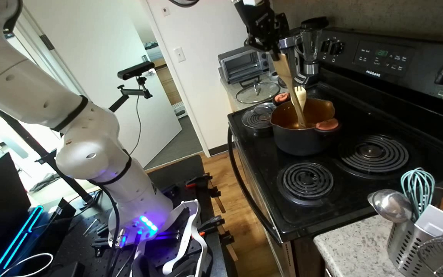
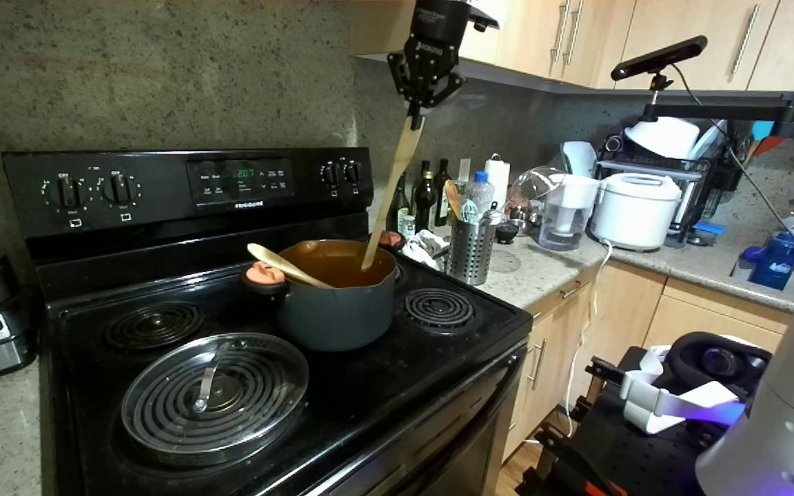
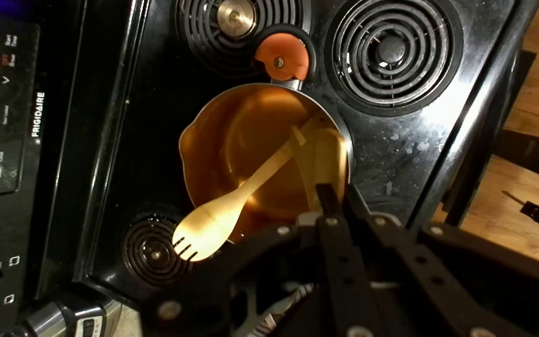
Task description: Remove the wooden spatula from the the holder and place it inside the pot on the stove
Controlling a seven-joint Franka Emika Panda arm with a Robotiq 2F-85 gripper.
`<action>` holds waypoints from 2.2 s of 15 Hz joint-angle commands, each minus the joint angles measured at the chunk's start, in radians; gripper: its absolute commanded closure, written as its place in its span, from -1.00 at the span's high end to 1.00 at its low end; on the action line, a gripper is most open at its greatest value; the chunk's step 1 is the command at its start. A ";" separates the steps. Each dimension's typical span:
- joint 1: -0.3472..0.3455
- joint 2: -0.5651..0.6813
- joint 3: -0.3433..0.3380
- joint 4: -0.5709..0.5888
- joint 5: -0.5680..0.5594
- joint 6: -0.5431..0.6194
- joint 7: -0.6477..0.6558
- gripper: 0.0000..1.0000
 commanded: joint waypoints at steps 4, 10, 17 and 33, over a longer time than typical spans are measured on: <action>0.013 0.062 0.019 0.041 -0.047 -0.048 -0.025 -0.97; 0.013 0.101 0.021 0.048 -0.037 -0.054 -0.056 -0.97; 0.013 0.121 0.026 0.064 -0.035 -0.057 -0.066 -0.85; 0.019 0.135 0.028 0.084 -0.025 -0.072 -0.073 1.00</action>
